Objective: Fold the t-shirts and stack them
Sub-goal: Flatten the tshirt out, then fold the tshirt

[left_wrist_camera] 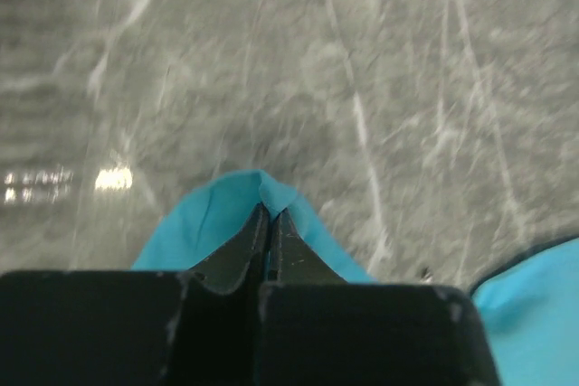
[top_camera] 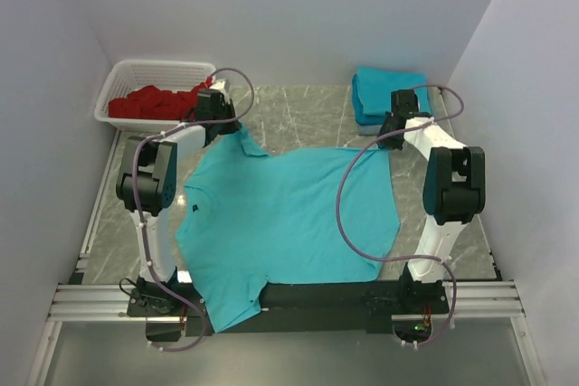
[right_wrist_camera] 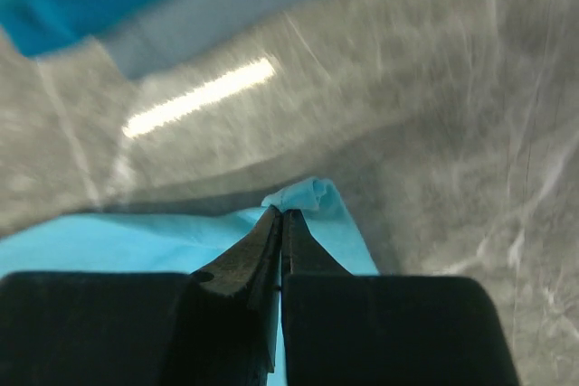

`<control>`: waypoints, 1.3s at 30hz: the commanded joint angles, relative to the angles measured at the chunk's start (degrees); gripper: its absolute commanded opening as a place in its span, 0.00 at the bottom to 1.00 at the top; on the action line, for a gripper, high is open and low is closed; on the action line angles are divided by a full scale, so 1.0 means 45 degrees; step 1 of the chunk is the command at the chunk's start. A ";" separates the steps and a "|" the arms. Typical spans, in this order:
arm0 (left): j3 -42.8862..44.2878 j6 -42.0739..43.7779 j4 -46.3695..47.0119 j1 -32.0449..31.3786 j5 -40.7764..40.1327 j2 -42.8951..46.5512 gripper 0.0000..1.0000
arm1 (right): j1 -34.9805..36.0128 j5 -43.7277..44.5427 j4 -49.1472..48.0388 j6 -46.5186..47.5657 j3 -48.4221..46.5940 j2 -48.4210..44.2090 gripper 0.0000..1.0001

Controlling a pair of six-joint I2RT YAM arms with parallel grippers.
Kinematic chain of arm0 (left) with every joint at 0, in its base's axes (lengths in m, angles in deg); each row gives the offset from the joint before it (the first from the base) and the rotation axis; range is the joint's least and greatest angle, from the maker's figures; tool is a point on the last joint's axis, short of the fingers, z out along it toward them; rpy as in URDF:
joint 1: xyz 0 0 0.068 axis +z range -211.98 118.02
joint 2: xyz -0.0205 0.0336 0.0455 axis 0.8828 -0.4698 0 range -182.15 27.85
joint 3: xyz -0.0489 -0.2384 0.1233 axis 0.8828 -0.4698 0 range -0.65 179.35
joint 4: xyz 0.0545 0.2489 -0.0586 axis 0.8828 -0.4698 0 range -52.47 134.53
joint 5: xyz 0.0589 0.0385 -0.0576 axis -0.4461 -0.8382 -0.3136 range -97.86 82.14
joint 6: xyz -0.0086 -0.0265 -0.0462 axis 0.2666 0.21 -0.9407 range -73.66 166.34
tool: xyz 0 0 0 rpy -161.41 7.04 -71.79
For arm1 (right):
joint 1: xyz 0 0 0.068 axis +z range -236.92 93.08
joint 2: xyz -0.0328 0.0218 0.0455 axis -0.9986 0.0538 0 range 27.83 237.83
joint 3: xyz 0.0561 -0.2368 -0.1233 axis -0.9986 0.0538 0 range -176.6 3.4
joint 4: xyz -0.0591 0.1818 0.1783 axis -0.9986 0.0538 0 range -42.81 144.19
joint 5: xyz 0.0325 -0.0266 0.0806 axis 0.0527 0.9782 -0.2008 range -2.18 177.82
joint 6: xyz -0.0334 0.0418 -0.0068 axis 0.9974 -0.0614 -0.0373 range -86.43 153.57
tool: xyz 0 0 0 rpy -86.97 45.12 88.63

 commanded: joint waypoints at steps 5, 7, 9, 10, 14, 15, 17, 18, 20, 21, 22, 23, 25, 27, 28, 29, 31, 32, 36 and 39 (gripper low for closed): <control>0.1452 -0.1160 0.1109 0.0315 0.0275 -0.0467 0.00 | -0.0075 0.0220 0.0250 0.0239 -0.2493 0.0699 0.02; 0.1373 -0.1553 0.1286 0.0511 -0.0056 -0.0428 0.01 | -0.0075 0.0336 0.0367 0.0200 -0.2690 0.0915 0.02; 0.1392 -0.1925 0.1462 0.0628 -0.0349 -0.0389 0.01 | -0.0387 0.0531 0.0640 0.0103 -0.2942 0.1072 0.02; 0.1547 -0.1984 0.1463 0.0667 -0.0254 -0.0427 0.01 | -0.0387 0.0609 0.0758 0.0064 -0.3002 0.1169 0.02; 0.1841 -0.2042 0.1541 0.0707 0.0585 -0.0700 0.01 | -0.0407 0.0493 0.0759 0.0102 -0.3022 0.1307 0.03; 0.1842 -0.2062 0.1483 0.0707 0.0761 -0.0682 0.01 | -0.0407 0.0416 0.0740 0.0122 -0.3042 0.1326 0.03; 0.1667 -0.2159 0.1307 0.0707 0.0821 -0.0469 0.01 | -0.0407 0.0454 0.0798 0.0083 -0.3061 0.1346 0.03; 0.1511 -0.2218 0.1268 0.0707 0.0821 -0.0312 0.01 | -0.0407 0.0415 0.0837 0.0102 -0.3081 0.1327 0.03; 0.0809 -0.2393 0.1326 0.0707 0.0704 0.0349 0.01 | -0.0407 0.0434 0.0934 0.0141 -0.3061 0.1191 0.03; 0.0536 -0.2452 0.1326 0.0687 0.0665 0.0605 0.01 | -0.0407 0.0434 0.0954 0.0161 -0.2984 0.1132 0.04; 0.0030 -0.2588 0.1287 0.0687 0.0588 0.0859 0.01 | -0.0407 0.0376 0.1012 0.0219 -0.2886 0.0957 0.04; -0.0207 -0.2686 0.1055 0.0687 0.0452 0.1422 0.01 | -0.0407 0.0356 0.1032 0.0297 -0.2769 0.0859 0.04; -0.0888 -0.3017 0.0761 0.0687 0.0372 0.1972 0.01 | -0.0407 0.0317 0.1129 0.0336 -0.2574 0.0567 0.04; -0.1398 -0.3214 0.0273 0.0668 0.0411 0.2870 0.01 | -0.0407 0.0317 0.1227 0.0376 -0.2263 0.0351 0.04; -0.1865 -0.3485 0.0039 0.0629 0.0334 0.3202 0.01 | -0.0407 0.0337 0.1305 0.0376 -0.2145 0.0137 0.04; -0.2121 -0.3604 -0.0176 0.0609 0.0217 0.3882 0.01 | -0.0407 0.0414 0.1364 0.0395 -0.2047 0.0019 0.04; -0.3016 -0.3897 -0.0743 0.0453 -0.0135 0.4627 0.01 | -0.0407 0.0492 0.1558 0.0473 -0.1851 -0.0292 0.04; -0.3312 -0.3995 -0.0918 0.0375 -0.0271 0.5404 0.01 | -0.0407 0.0570 0.1560 0.0551 -0.1773 -0.0430 0.04; -0.4971 -0.4678 -0.2381 0.0043 -0.1501 0.7634 0.01 | -0.0407 0.0338 0.1559 0.0747 -0.1187 -0.1036 0.04; -0.6241 -0.5361 -0.3104 0.0043 -0.2006 0.9353 0.01 | -0.0407 0.0162 0.1521 0.0825 -0.0797 -0.1504 0.05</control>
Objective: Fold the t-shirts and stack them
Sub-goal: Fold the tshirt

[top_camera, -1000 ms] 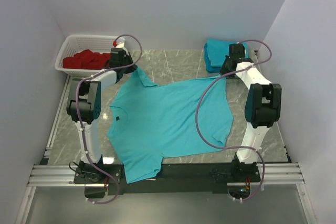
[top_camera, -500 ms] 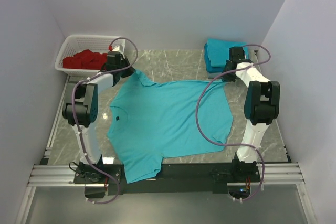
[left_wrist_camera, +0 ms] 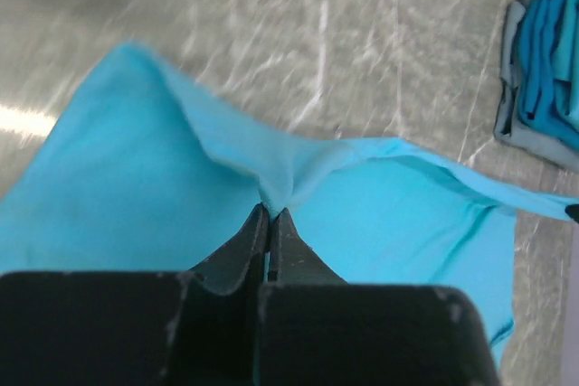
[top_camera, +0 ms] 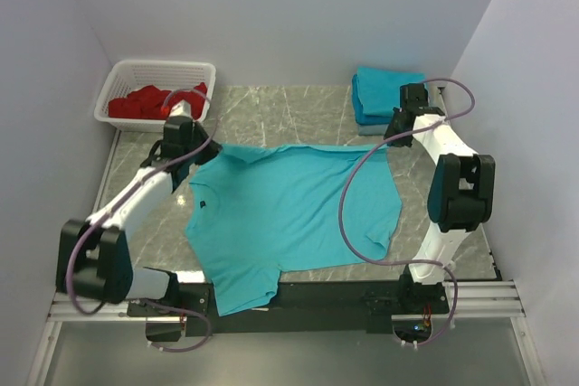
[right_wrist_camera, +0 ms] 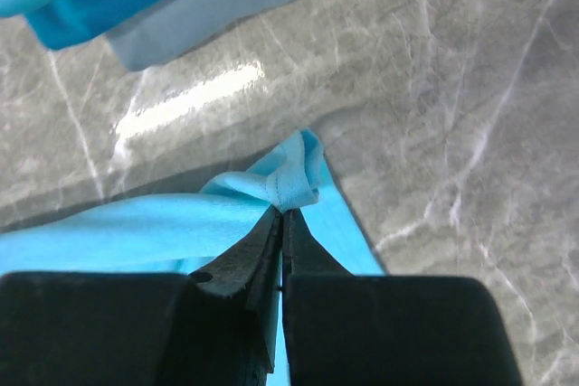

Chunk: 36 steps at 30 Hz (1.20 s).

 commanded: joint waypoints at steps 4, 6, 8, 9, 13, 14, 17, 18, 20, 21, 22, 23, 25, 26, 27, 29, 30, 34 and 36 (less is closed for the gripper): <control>-0.2233 -0.2092 -0.2527 -0.0089 -0.1030 0.3356 0.01 | -0.0048 -0.0136 0.0243 0.0378 0.0327 -0.1361 0.05; -0.2662 -0.2484 -0.3095 -0.0244 -0.1107 0.4353 0.01 | -0.0048 -0.0077 0.0361 0.0437 0.0288 -0.1517 0.05; -0.2898 -0.2973 -0.3894 -0.0400 -0.1205 0.5152 0.01 | -0.0067 0.0001 0.0537 0.0437 0.0346 -0.1596 0.06; -0.3170 -0.3148 -0.4111 -0.0460 -0.1147 0.5408 0.01 | -0.0048 0.0059 0.0576 0.0437 0.0385 -0.1693 0.06; -0.3388 -0.4106 -0.5458 -0.0869 -0.0892 0.6949 0.01 | -0.0067 0.0137 0.0830 0.0476 0.0503 -0.1869 0.06; -0.3252 -0.4185 -0.5925 -0.0928 -0.1086 0.7147 0.01 | -0.0048 0.0138 0.0830 0.0495 0.0522 -0.1908 0.06; -0.3037 -0.4419 -0.6785 -0.1085 -0.1302 0.7676 0.01 | -0.0048 0.0099 0.0908 0.0554 0.0541 -0.1967 0.06; -0.2997 -0.4458 -0.6925 -0.1104 -0.1284 0.7715 0.01 | -0.0048 0.0118 0.0947 0.0554 0.0522 -0.1967 0.06; -0.3054 -0.4537 -0.7082 -0.1221 -0.1012 0.7774 0.01 | -0.0047 0.0119 0.0986 0.0574 0.0502 -0.1890 0.07; -0.3133 -0.4576 -0.7082 -0.1241 -0.0933 0.7774 0.01 | -0.0048 0.0157 0.1103 0.0574 0.0483 -0.1889 0.07; -0.3211 -0.4634 -0.7102 -0.1299 -0.0893 0.7813 0.01 | -0.0048 0.0196 0.1104 0.0593 0.0522 -0.1870 0.07; -0.3482 -0.4673 -0.7063 -0.1300 -0.0873 0.7833 0.01 | -0.0028 0.0177 0.1123 0.0593 0.0561 -0.1870 0.07; -0.3757 -0.4771 -0.6771 -0.1339 -0.0718 0.7891 0.01 | -0.0028 0.0235 0.1221 0.0516 0.0736 -0.1831 0.09; -0.4068 -0.4752 -0.6576 -0.1320 -0.0736 0.7891 0.01 | -0.0028 0.0332 0.1298 0.0476 0.0795 -0.1772 0.10; -0.4226 -0.4810 -0.6323 -0.1320 -0.0485 0.7911 0.01 | -0.0047 0.0449 0.1415 0.0379 0.0892 -0.1753 0.11; -0.4577 -0.4869 -0.5795 -0.1320 -0.0229 0.7833 0.01 | -0.0048 0.0509 0.1436 0.0184 0.1340 -0.1733 0.22; -0.4656 -0.4830 -0.5677 -0.1320 -0.0209 0.7794 0.01 | -0.0028 0.0509 0.1378 0.0144 0.1516 -0.1733 0.27; -0.4871 -0.4674 -0.5149 -0.1339 -0.0111 0.7424 0.01 | -0.0028 0.0878 0.1474 -0.0070 0.1889 -0.1518 0.55; -0.4891 -0.4557 -0.4935 -0.1320 -0.0150 0.7267 0.01 | -0.0028 0.1055 0.1533 -0.0129 0.1889 -0.1615 0.59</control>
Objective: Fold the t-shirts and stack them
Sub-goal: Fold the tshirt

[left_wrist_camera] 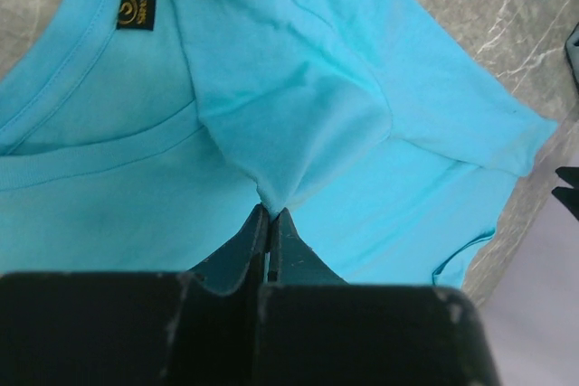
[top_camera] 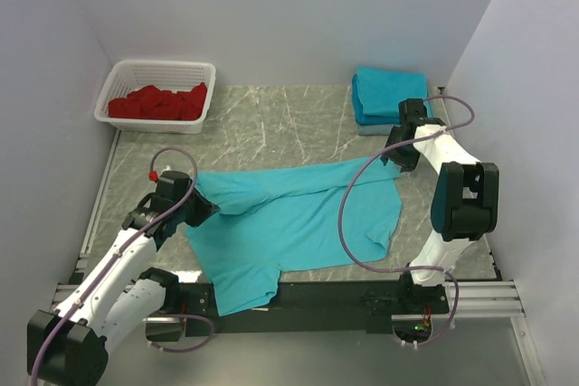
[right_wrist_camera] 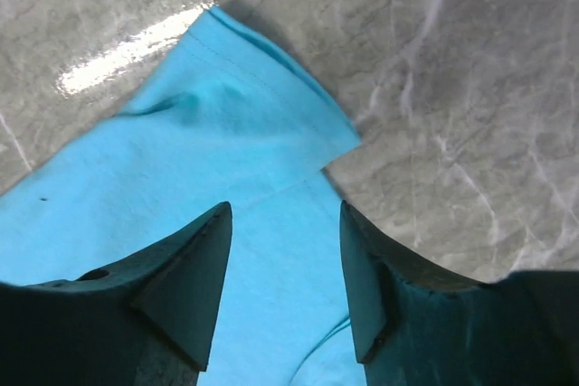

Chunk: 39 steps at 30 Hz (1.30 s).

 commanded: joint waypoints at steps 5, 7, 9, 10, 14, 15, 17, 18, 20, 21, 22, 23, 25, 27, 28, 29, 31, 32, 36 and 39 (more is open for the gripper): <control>-0.0015 0.0228 0.1600 -0.0037 0.0175 -0.0614 0.01 | 0.0554 0.0580 -0.0143 0.0114 0.0044 -0.1404 0.66; 0.0005 0.0248 0.1893 -0.0037 0.0233 -0.0809 0.01 | 0.1625 0.0444 -0.0338 0.0796 0.0063 -0.1738 0.66; 0.0102 0.0307 0.2479 -0.0037 0.0098 -0.1081 0.01 | 0.2701 0.0287 -0.0494 0.1439 -0.0014 -0.1954 0.66; 0.0199 0.0345 0.2732 -0.0018 0.0077 -0.1257 0.01 | 0.3770 0.0093 -0.0572 0.1695 -0.0131 -0.1974 0.66; 0.0648 0.0676 0.3963 0.0002 -0.0040 -0.2447 0.01 | 0.6057 -0.1098 -0.1079 0.2555 -0.0288 -0.2091 0.66; 0.0727 0.0755 0.4217 0.0021 -0.0079 -0.3050 0.01 | 0.6510 -0.1854 -0.1390 0.2789 -0.0269 -0.2111 0.66; 0.1117 0.0950 0.4726 0.0157 -0.0137 -0.3755 0.01 | 0.7563 -0.2833 -0.1976 0.2927 -0.0055 -0.2131 0.65; 0.1273 0.1048 0.4863 0.0235 -0.0041 -0.4416 0.01 | 0.7879 -0.3863 -0.2501 0.2947 0.0101 -0.2092 0.64; 0.1683 0.1166 0.5195 0.0372 -0.0156 -0.4987 0.00 | 0.8562 -0.4689 -0.3012 0.2889 0.0180 -0.1663 0.64; 0.1762 0.1224 0.5351 0.0431 -0.0157 -0.5434 0.00 | 0.9165 -0.5022 -0.3343 0.2792 0.0084 -0.1449 0.62; 0.1879 0.1263 0.5488 0.0528 -0.0196 -0.5613 0.00 | 0.9480 -0.5006 -0.3462 0.2578 -0.0033 -0.0886 0.62; 0.1938 0.1283 0.5489 0.0568 -0.0196 -0.5769 0.00 | 0.9754 -0.5103 -0.3521 0.2441 -0.0208 -0.0571 0.61; 0.1977 0.1342 0.5411 0.0665 -0.0235 -0.6044 0.00 | 1.0478 -0.4621 -0.3386 0.2362 -0.0872 0.0344 0.59; 0.1861 0.1381 0.5410 0.0705 -0.0255 -0.6064 0.00 | 1.1023 -0.4304 -0.3191 0.2264 -0.1398 0.0836 0.58; 0.1686 0.1381 0.5449 0.0744 -0.0255 -0.6044 0.00 | 1.1162 -0.4052 -0.3190 0.2225 -0.1517 0.1225 0.58; 0.1607 0.1361 0.5469 0.0763 -0.0255 -0.6025 0.01 | 1.1337 -0.3953 -0.3345 0.2050 -0.1596 0.1384 0.57; 0.1335 0.1361 0.5547 0.0783 -0.0255 -0.6005 0.00 | 1.1727 -0.3952 -0.3521 0.1913 -0.1791 0.1831 0.57; 0.1256 0.1342 0.5606 0.0783 -0.0255 -0.6005 0.01 | 1.1846 -0.3913 -0.3735 0.1873 -0.1831 0.1989 0.57; 0.1001 0.1420 0.5762 0.0822 -0.0255 -0.6180 0.00 | 1.2315 -0.2997 -0.3991 0.1873 -0.2278 0.2712 0.55; 0.0864 0.1439 0.5782 0.0881 -0.0216 -0.6200 0.00 | 1.2511 -0.2431 -0.3933 0.1872 -0.2591 0.3220 0.54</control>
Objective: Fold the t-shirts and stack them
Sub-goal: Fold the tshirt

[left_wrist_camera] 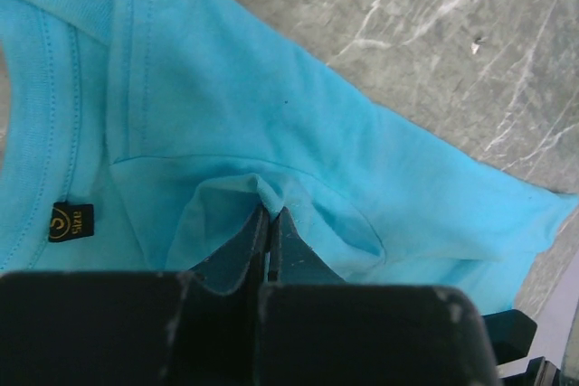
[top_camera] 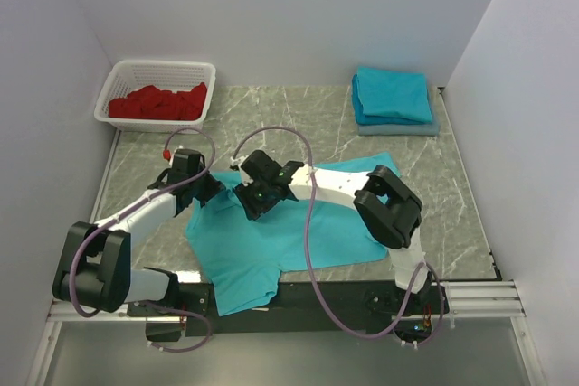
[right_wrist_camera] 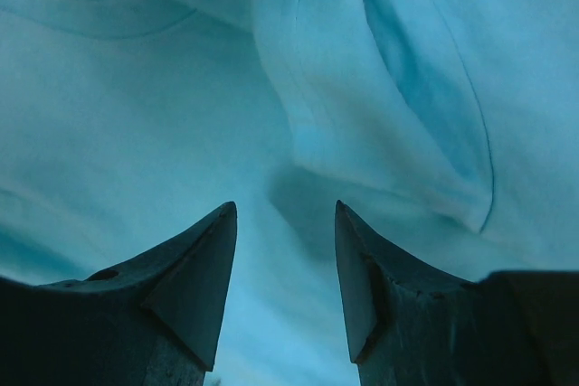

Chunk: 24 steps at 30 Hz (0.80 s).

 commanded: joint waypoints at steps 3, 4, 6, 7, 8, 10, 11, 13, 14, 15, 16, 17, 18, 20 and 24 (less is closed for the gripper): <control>-0.0258 0.0332 0.0585 0.0109 -0.0138 0.0017 0.00 | 0.0325 0.1609 -0.0401 -0.0123 -0.0956 0.0526 0.53; -0.0316 0.0351 0.0663 0.0128 -0.0119 0.0036 0.00 | 0.0345 0.1728 -0.0420 -0.0201 -0.1015 0.0721 0.53; -0.0337 0.0371 0.0664 0.0148 -0.0099 0.0036 0.00 | 0.0383 0.1845 -0.0304 -0.0279 -0.1210 0.0936 0.52; -0.0317 0.0390 0.0625 0.0167 -0.0118 0.0037 0.00 | 0.0403 0.2233 -0.0284 -0.0376 -0.1230 0.1111 0.51; -0.0336 0.0390 0.0586 0.0186 -0.0099 0.0037 0.00 | 0.0403 0.2391 -0.0264 -0.0493 -0.1231 0.1152 0.51; -0.0395 0.0391 0.0624 0.0206 -0.0079 0.0095 0.00 | 0.0462 0.2976 -0.0303 -0.0631 -0.1250 0.1307 0.49; -0.0434 0.0410 0.0624 0.0206 -0.0060 0.0114 0.00 | 0.0443 0.3114 -0.0400 -0.0747 -0.1250 0.1328 0.48; -0.0454 0.0449 0.0605 0.0206 -0.0040 0.0173 0.00 | 0.0501 0.3445 -0.0498 -0.0865 -0.1250 0.1425 0.45; -0.0473 0.0449 0.0586 0.0226 -0.0040 0.0193 0.00 | 0.0520 0.3544 -0.0440 -0.1001 -0.1250 0.1445 0.43; -0.0512 0.0449 0.0605 0.0245 -0.0021 0.0212 0.00 | 0.0521 0.3603 -0.0401 -0.1022 -0.1347 0.1484 0.37; -0.0512 0.0468 0.0566 0.0265 -0.0060 0.0232 0.00 | 0.0559 0.3700 -0.0381 -0.1041 -0.1367 0.1465 0.35; -0.0512 0.0469 0.0527 0.0265 -0.0079 0.0271 0.00 | 0.0579 0.3798 -0.0342 -0.1061 -0.1348 0.1407 0.32; -0.0532 0.0469 0.0507 0.0265 -0.0079 0.0329 0.00 | 0.0560 0.3799 -0.0361 -0.1100 -0.1309 0.1252 0.27; -0.0513 0.0469 0.0507 0.0304 -0.0041 0.0407 0.00 | 0.0579 0.3741 -0.0381 -0.1100 -0.1231 0.1075 0.23; -0.0454 0.0488 0.0274 0.0304 0.0135 0.0680 0.00 | 0.0618 0.3234 -0.0303 -0.1139 -0.1094 0.0529 0.10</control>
